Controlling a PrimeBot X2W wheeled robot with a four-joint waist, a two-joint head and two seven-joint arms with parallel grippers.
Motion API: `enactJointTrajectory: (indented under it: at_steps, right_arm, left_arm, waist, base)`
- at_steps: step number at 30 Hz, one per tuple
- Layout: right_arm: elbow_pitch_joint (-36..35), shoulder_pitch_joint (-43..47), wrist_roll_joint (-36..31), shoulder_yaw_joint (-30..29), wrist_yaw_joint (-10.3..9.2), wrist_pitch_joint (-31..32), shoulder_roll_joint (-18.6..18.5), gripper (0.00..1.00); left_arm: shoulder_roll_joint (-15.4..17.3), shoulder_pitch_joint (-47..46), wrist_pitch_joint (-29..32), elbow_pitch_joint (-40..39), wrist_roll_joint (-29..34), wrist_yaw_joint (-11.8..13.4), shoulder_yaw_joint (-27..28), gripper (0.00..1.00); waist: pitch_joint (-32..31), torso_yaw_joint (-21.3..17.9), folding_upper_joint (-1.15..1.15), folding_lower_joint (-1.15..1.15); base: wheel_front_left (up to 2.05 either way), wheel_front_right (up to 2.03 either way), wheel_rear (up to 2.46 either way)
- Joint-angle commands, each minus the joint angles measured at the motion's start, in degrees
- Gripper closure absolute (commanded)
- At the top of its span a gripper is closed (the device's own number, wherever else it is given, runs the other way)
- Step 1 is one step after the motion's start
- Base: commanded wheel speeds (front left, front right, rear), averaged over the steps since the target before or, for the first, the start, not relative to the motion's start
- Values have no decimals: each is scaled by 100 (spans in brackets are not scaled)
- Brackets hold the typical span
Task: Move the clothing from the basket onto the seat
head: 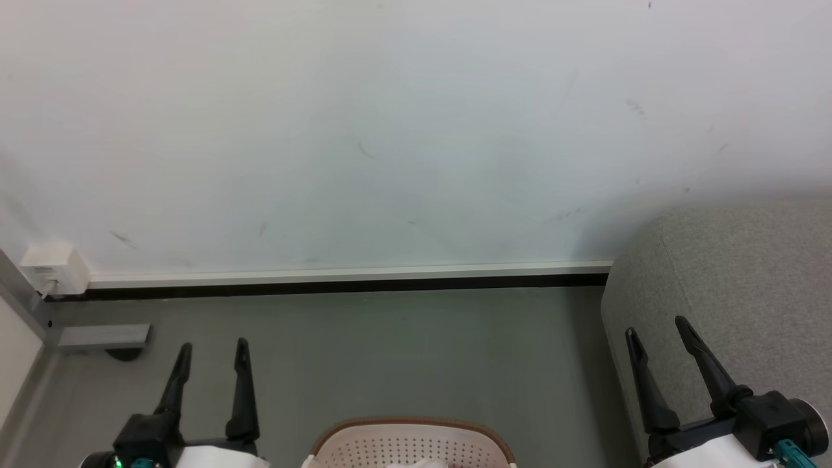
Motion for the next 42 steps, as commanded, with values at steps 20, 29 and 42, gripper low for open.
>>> enactJointTrajectory:
  at_steps: [20, 29, 42]
  right_arm:
    - [-69, -91, 17, -22, -14, -17, 13, 0]
    - [-157, -204, 39, -140, -14, -16, -9, 0]
    - [-419, -675, 81, -137, -14, -8, 57, 0]
  left_arm:
    - [37, -70, -4, 66, -163, -65, -24, 0]
    - [36, -241, -4, 125, -221, -143, -135, 0]
    - [36, -1018, -3, 668, -244, -360, -239, 0]
  waist:
    - [172, -123, 0, 0]
    - [611, -319, 0, 0]
    - [1853, -659, 0, 0]
  base:
    - [0, 0, 0]
    - [0, 0, 0]
    - [0, 0, 0]
